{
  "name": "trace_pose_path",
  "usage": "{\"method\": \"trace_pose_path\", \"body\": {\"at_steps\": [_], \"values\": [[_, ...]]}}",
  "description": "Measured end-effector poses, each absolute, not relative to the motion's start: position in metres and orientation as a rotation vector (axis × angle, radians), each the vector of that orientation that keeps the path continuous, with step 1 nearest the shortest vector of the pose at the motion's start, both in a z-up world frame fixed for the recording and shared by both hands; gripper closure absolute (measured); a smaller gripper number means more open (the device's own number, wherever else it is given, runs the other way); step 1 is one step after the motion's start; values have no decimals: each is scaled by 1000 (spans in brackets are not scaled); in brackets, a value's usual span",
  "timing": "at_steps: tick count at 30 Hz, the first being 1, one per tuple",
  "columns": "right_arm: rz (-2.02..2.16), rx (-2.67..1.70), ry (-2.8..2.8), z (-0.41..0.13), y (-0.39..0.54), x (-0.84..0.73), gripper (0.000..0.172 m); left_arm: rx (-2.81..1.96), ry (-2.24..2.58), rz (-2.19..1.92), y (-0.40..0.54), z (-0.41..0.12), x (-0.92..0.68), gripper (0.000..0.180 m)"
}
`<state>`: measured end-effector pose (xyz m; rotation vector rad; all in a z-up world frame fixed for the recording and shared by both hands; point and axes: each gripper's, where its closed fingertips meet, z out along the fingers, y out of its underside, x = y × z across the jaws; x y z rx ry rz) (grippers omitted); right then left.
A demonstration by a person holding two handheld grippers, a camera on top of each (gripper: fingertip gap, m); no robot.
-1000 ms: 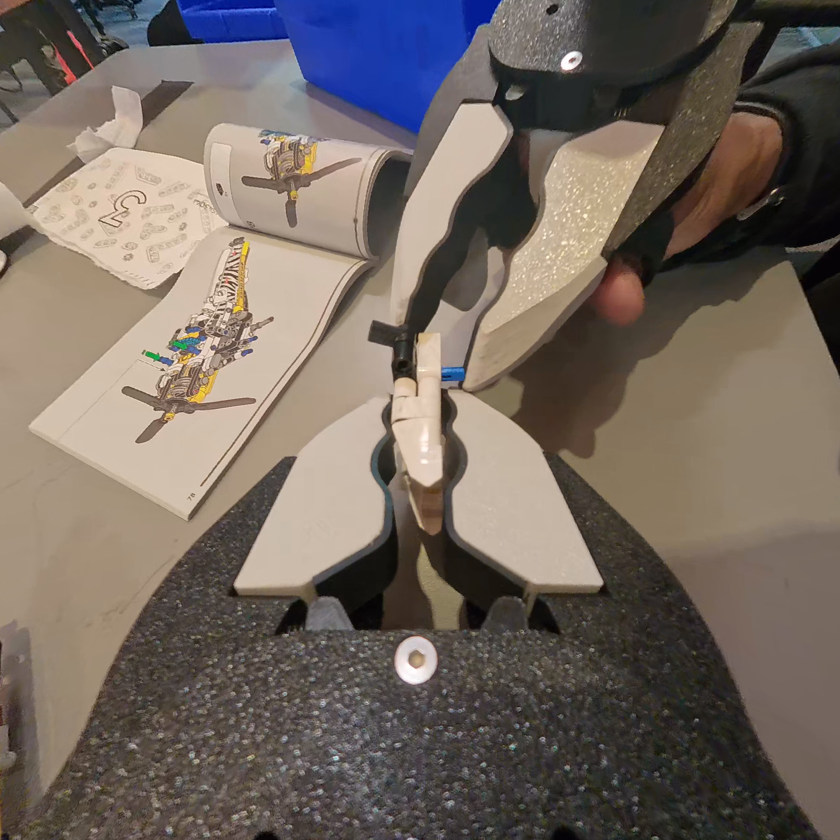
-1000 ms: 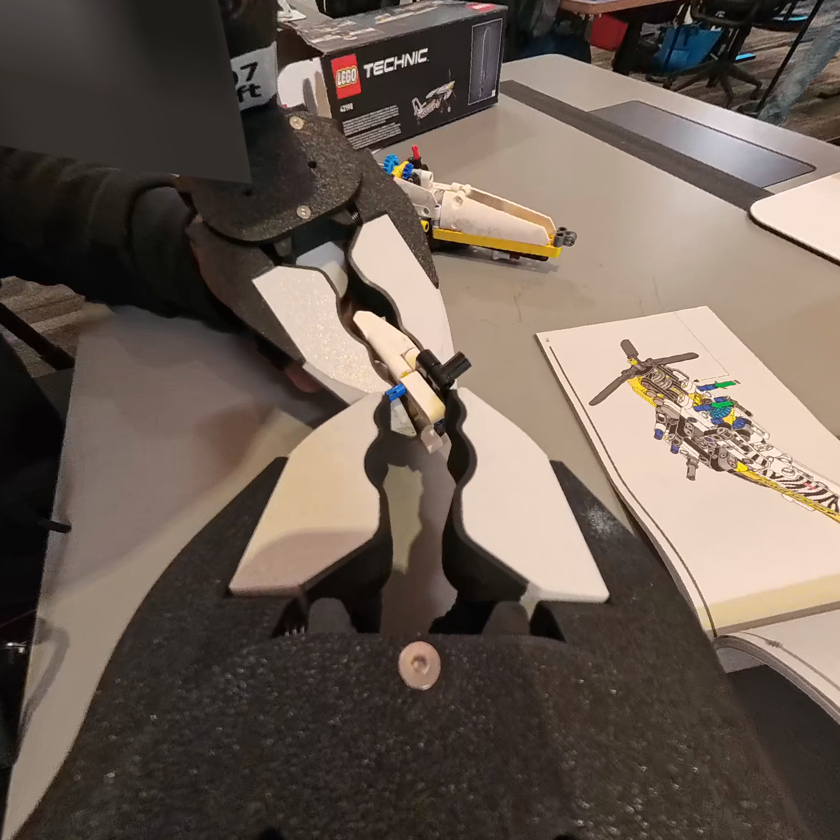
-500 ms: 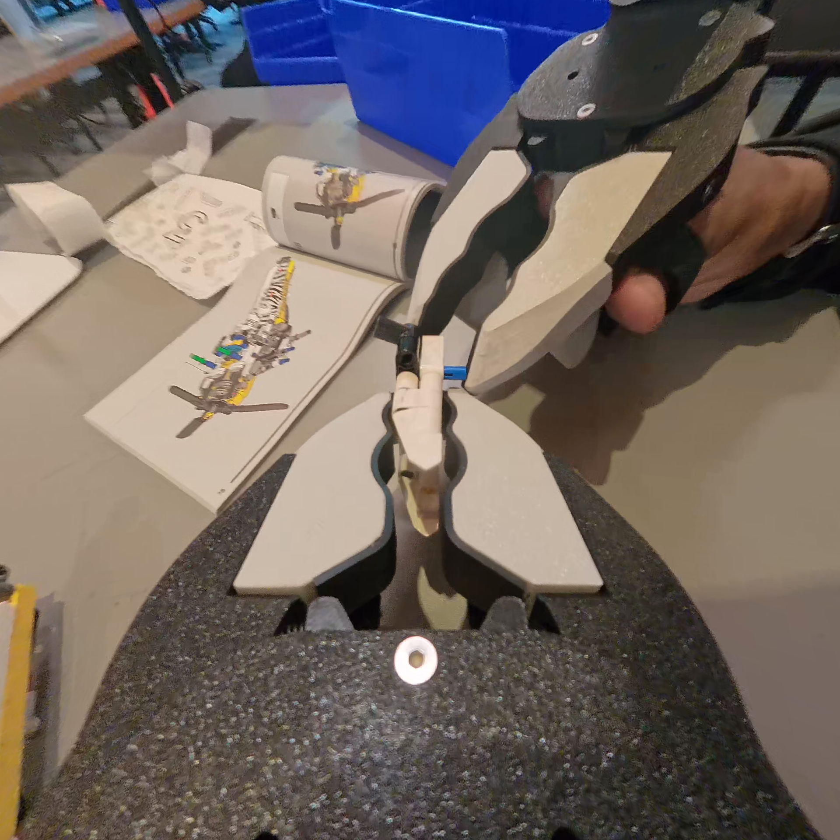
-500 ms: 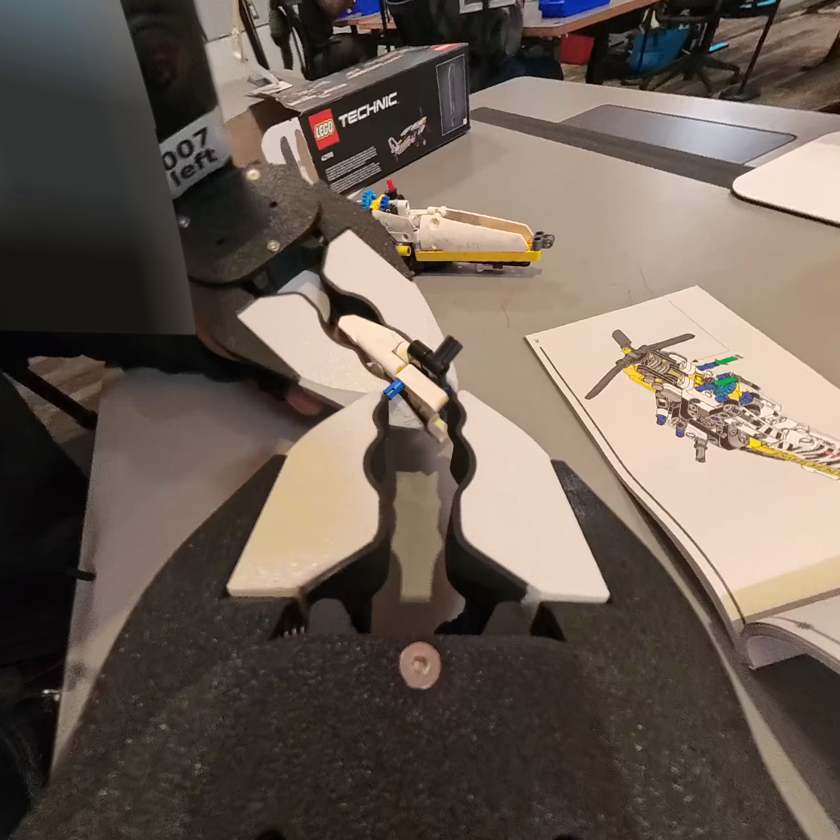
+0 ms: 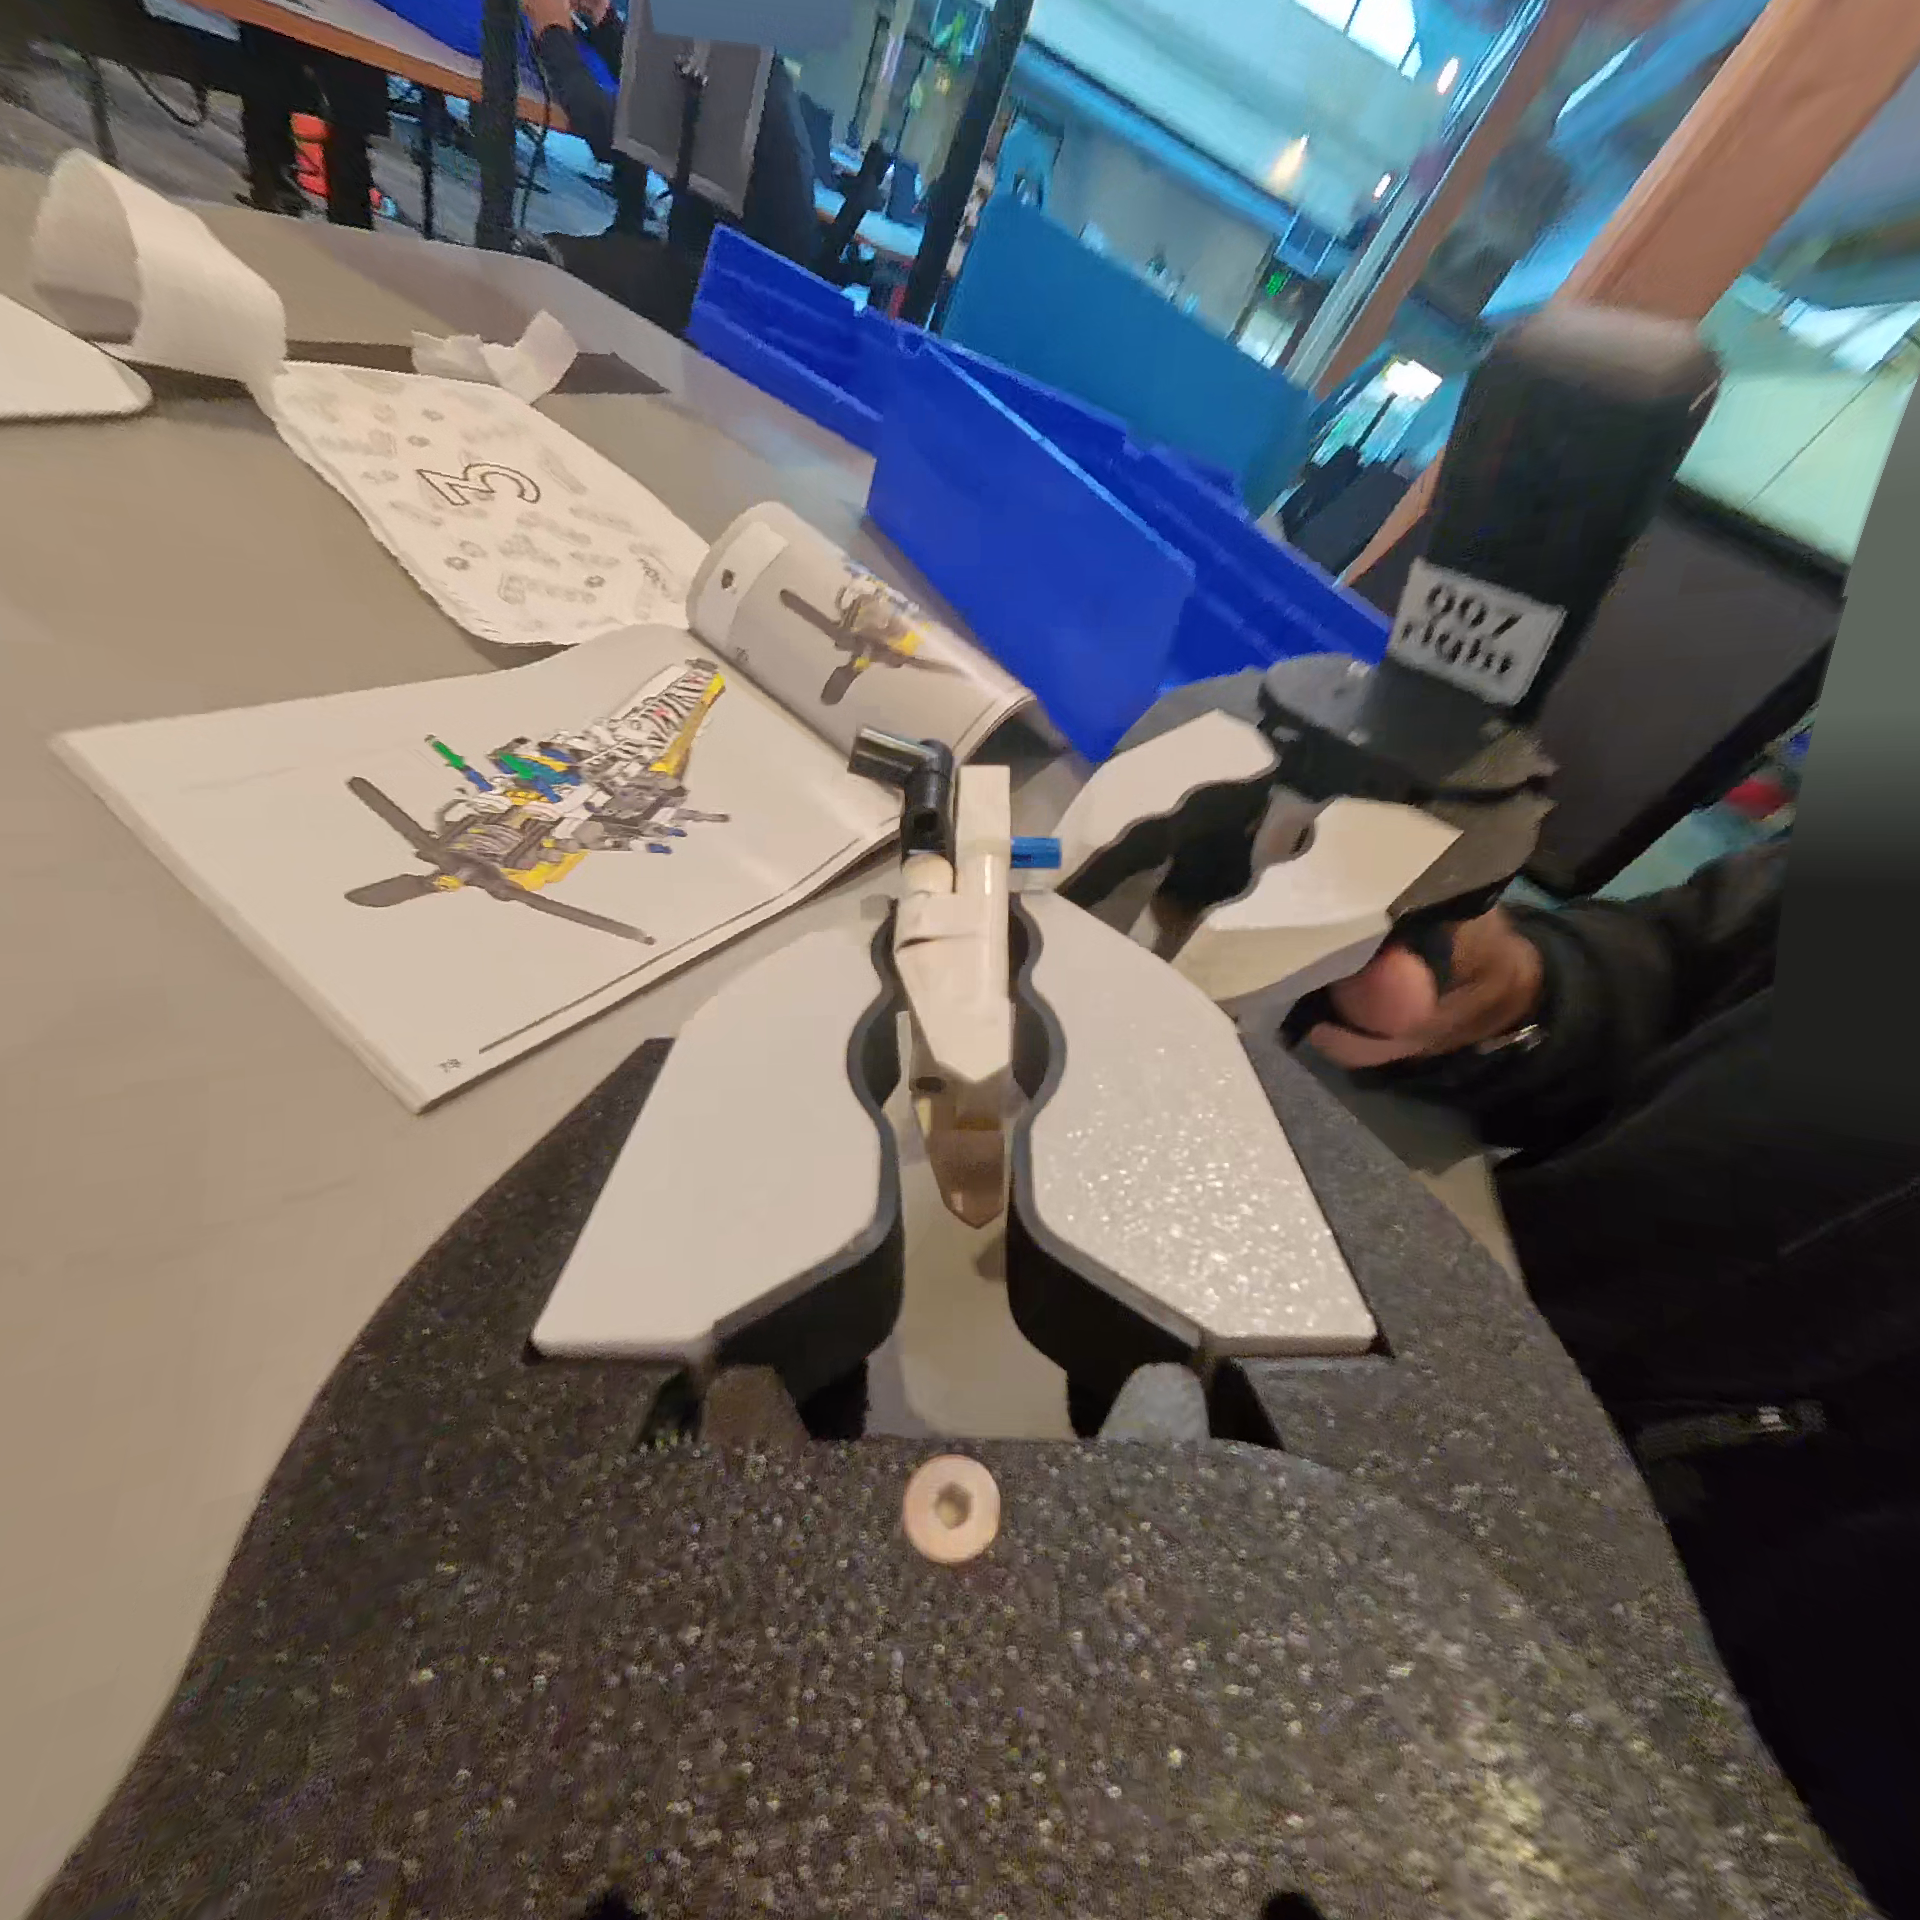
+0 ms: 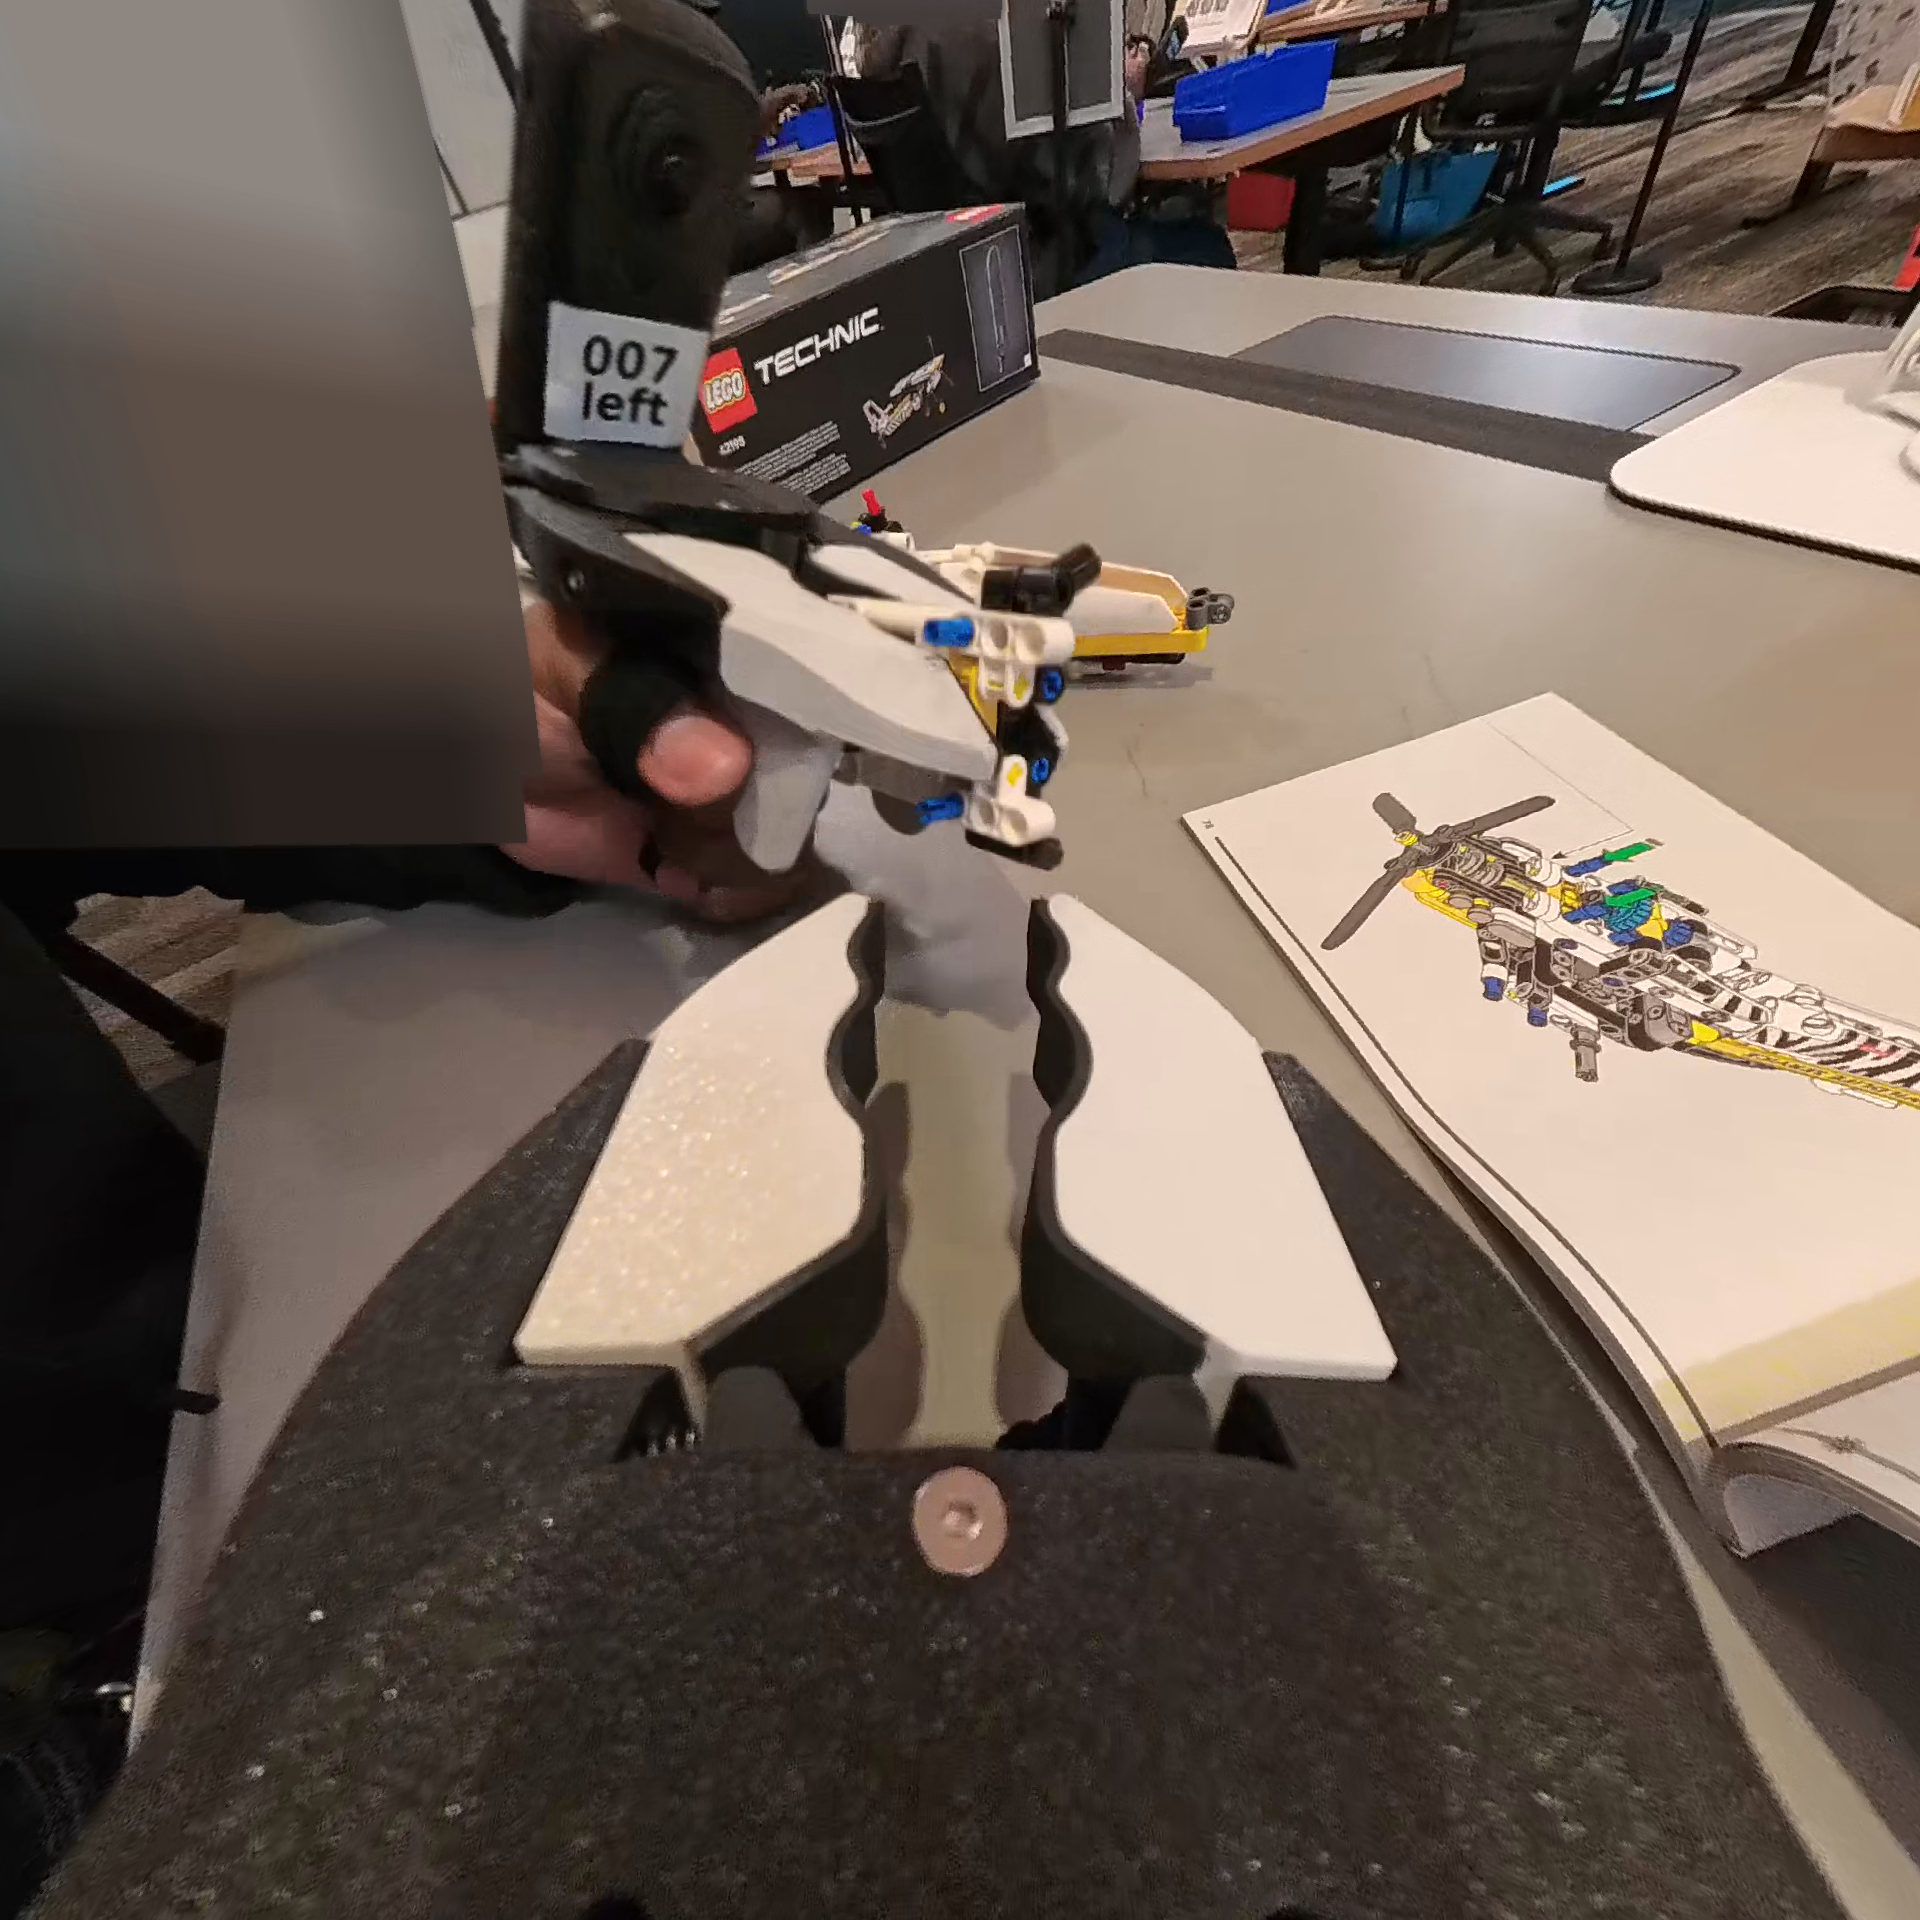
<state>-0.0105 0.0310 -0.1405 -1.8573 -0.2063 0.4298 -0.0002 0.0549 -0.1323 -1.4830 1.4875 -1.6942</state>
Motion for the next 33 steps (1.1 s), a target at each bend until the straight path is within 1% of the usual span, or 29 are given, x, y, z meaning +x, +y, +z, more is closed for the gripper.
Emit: {"method": "trace_pose_path", "body": {"at_steps": [11, 16, 20, 24, 27, 30, 33], "values": [[487, -1780, -203, -128, 34, -15, 142, -1553, 1324, -2070, 48, -116, -5, 161], [483, -1738, -229, -121, 33, -18, 141, -1506, 1366, -2084, 42, -114, -7, 161], [485, -1718, -231, -117, 32, -17, 146, -1478, 1399, -2114, 36, -113, -8, 161], [446, -1711, -257, -116, 29, -14, 147, -1390, 1492, -2046, 28, -114, -11, 161], [454, -1688, -284, -112, 26, -13, 146, -1273, 1611, -1903, 22, -118, -13, 161], [507, -1655, -306, -107, 21, -14, 144, -1138, 1728, -1753, 15, -125, -16, 161], [555, -1628, -338, -102, 17, -17, 140, -1039, 1796, -1704, 6, -127, -20, 161]]}}
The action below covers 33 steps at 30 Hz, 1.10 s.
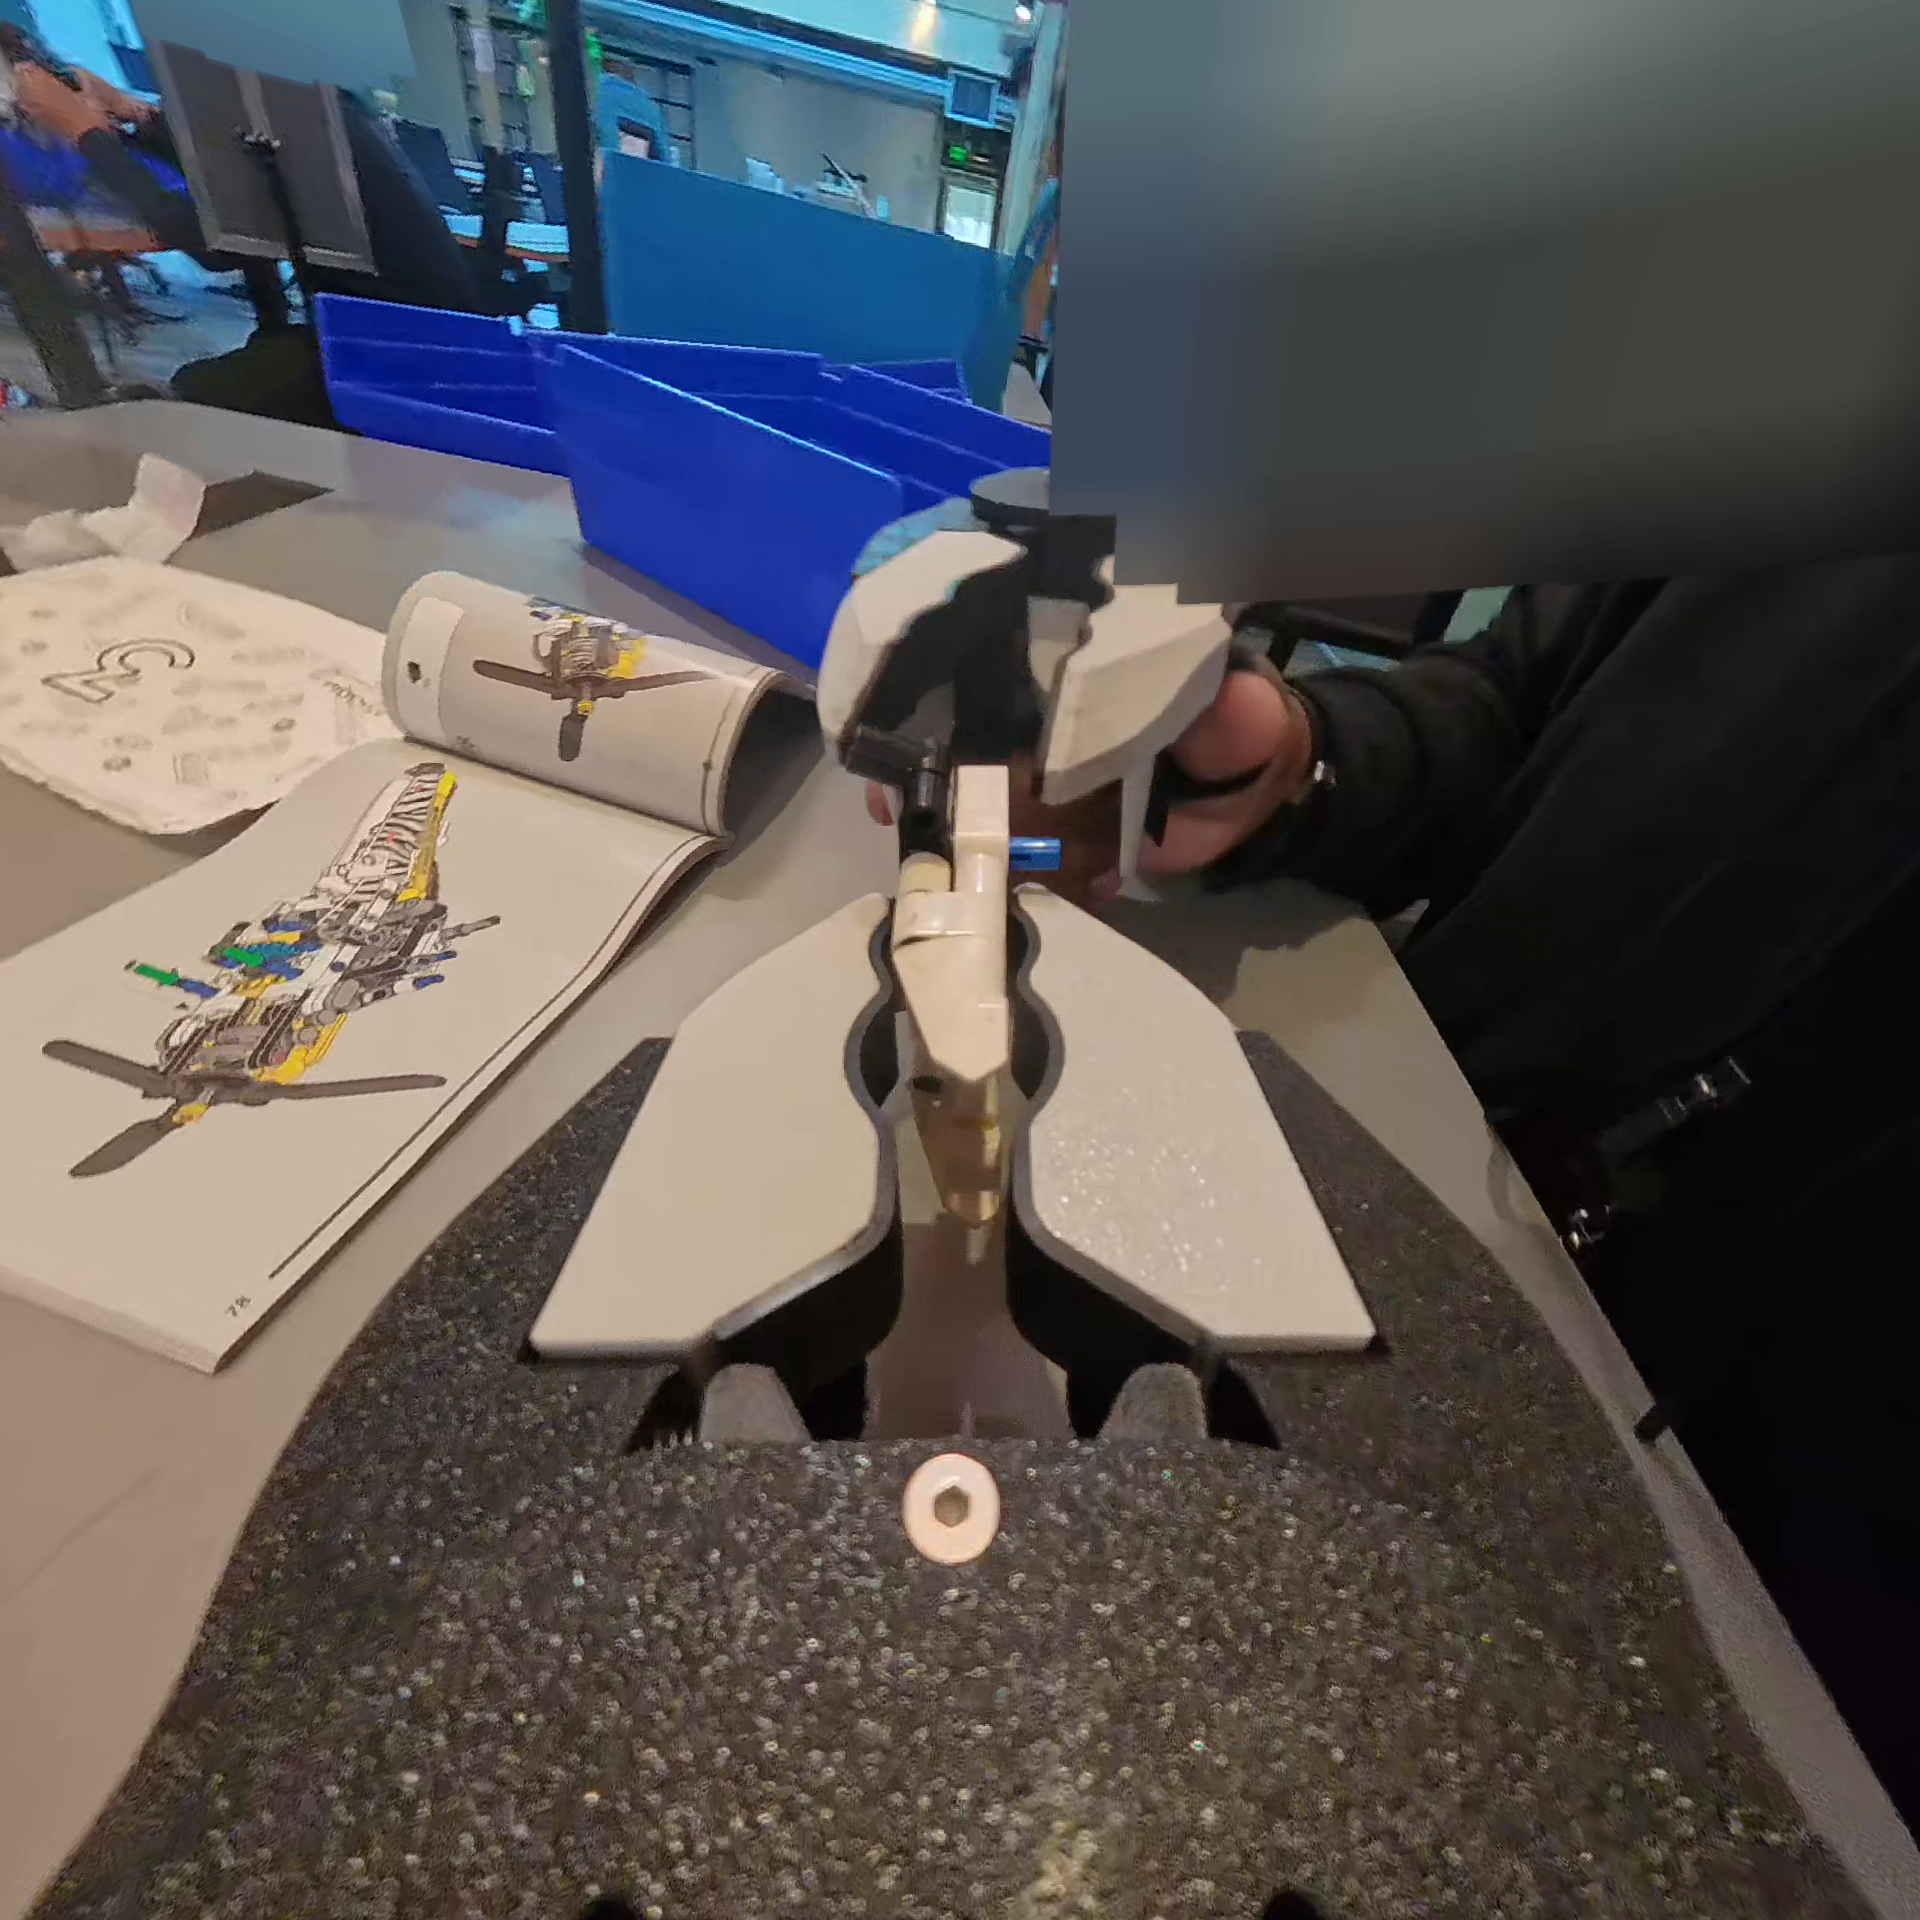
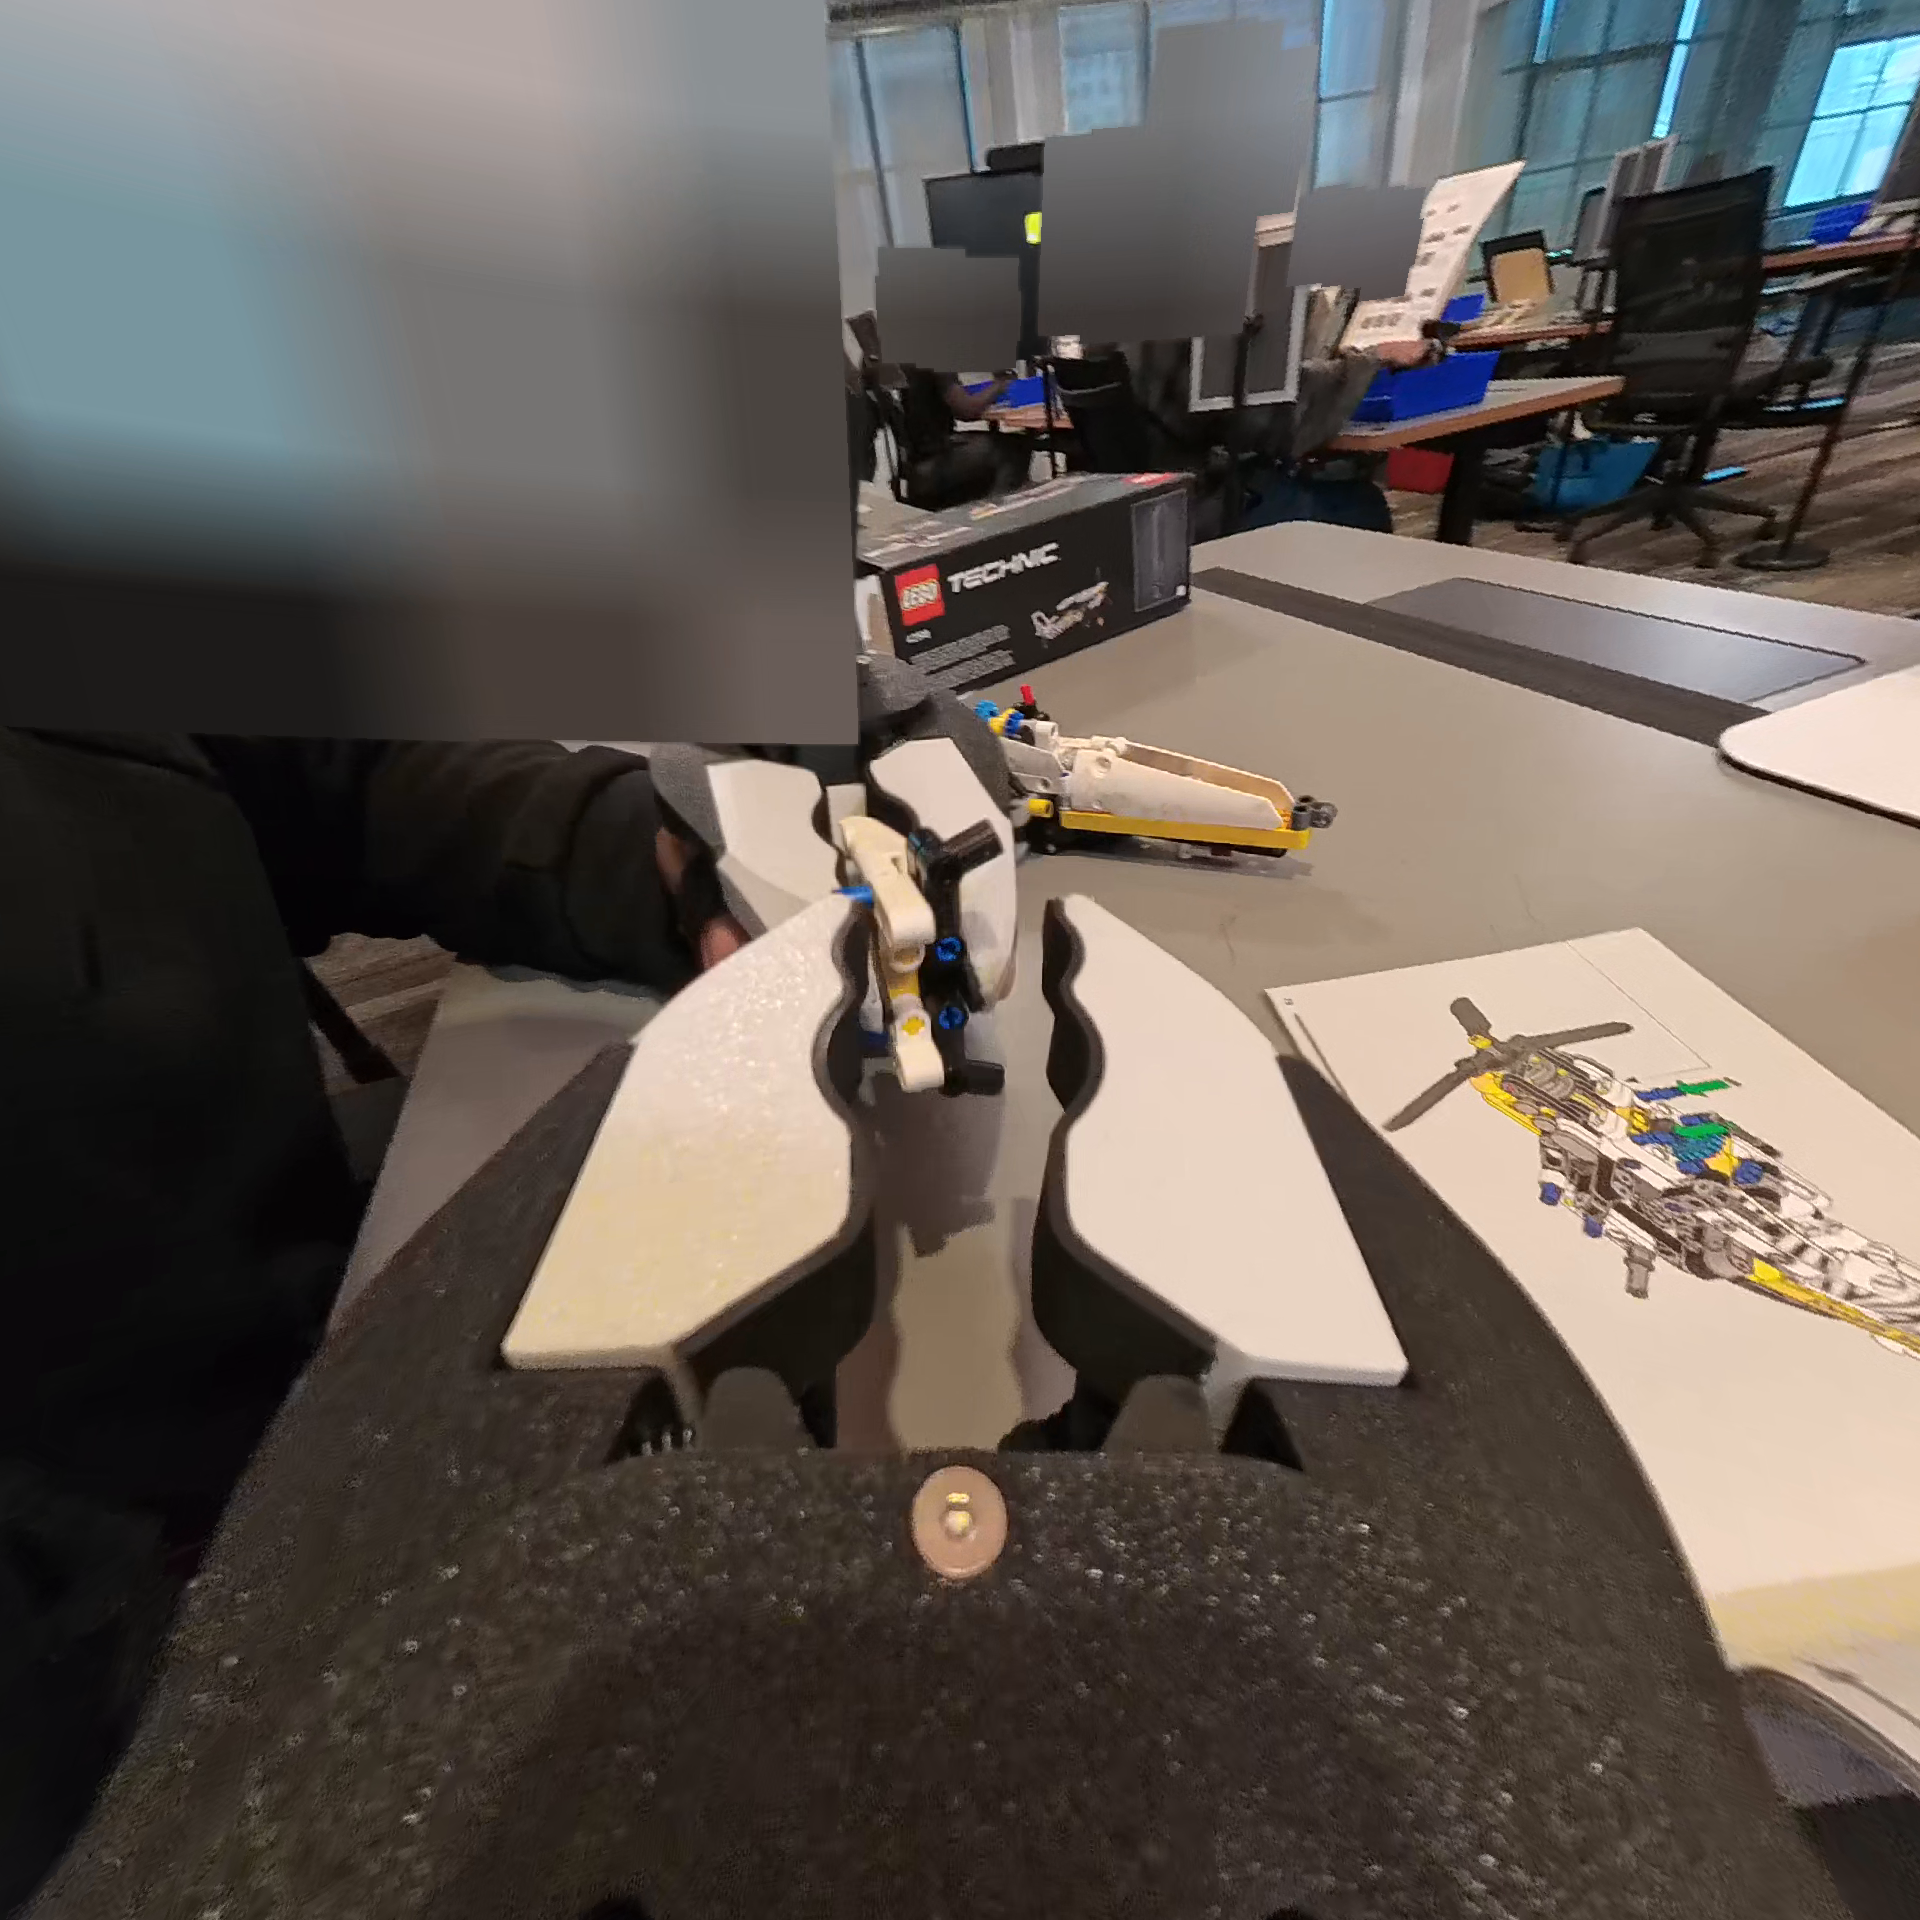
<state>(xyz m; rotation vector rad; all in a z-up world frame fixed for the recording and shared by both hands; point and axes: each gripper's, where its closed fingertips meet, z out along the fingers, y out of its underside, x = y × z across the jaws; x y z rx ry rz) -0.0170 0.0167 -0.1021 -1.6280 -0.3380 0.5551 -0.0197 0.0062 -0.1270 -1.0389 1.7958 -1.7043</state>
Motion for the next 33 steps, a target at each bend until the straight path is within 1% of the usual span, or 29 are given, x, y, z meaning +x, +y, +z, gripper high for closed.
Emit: {"method": "trace_pose_path", "body": {"at_steps": [9, 17, 21, 33], "values": [[625, -1608, -552, -105, -1, -39, 140, -796, 1975, -1557, -12, -138, -32, 162], [614, -1629, -633, -112, -4, -47, 155, -701, 2048, -1495, -22, -145, -38, 161], [640, -1637, -652, -114, -7, -51, 156, -677, 2055, -1498, -24, -145, -41, 161], [681, -1588, -531, -104, -8, -41, 156, -729, 1880, -1745, -15, -118, -41, 162]]}}
